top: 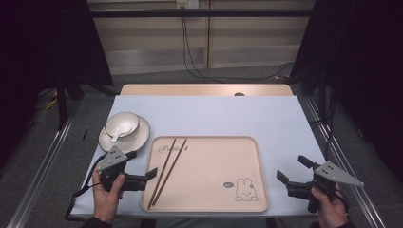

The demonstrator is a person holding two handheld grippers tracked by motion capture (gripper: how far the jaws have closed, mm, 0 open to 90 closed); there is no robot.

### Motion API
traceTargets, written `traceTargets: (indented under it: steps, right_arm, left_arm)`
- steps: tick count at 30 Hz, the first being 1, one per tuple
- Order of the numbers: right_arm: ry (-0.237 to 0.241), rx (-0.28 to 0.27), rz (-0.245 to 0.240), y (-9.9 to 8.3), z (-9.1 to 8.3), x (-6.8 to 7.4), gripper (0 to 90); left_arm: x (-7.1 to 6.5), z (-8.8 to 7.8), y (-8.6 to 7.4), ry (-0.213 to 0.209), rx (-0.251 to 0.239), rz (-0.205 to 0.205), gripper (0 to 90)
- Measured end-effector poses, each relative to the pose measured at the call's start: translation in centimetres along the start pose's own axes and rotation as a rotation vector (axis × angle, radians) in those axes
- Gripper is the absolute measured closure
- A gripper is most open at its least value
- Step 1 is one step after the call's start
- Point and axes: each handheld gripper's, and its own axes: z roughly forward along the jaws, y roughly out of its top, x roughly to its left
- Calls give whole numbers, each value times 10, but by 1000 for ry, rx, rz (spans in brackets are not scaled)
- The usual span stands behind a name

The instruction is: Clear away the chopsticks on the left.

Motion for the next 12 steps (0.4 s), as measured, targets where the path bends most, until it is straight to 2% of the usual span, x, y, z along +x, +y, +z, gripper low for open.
traceTargets:
  steps: [1, 2, 3, 4, 5, 6, 9, 10, 12]
  right_arm:
    - [-2, -2, -1, 0, 0, -1, 21]
    - [-3, -2, 0, 0, 1, -1, 21]
    - [-1, -1, 2, 0, 1, 0, 21]
    - [-2, 0, 0, 0, 1, 0, 21]
    - [-2, 0, 0, 0, 1, 0, 21]
    - [-2, -3, 0, 0, 1, -1, 21]
    - [-4, -6, 4, 0, 1, 0, 20]
    - [-3, -5, 0, 1, 1, 0, 20]
    - [-2, -6, -3, 1, 1, -1, 20]
  left_arm:
    - [7, -9, -6, 20, -38, 25, 24]
    - [9, -12, -7, 48, -42, 14, 24]
    - [9, -12, -7, 48, -42, 14, 22]
    - [14, -20, -12, 57, -108, -11, 22]
    - [14, -20, -12, 57, -108, -11, 21]
    - [16, -25, -16, 105, -97, -15, 20]
    - [16, -30, -18, 125, -108, -10, 20]
    - [13, -34, -18, 135, -138, 0, 20]
    - [14, -35, -19, 130, -143, 10, 16]
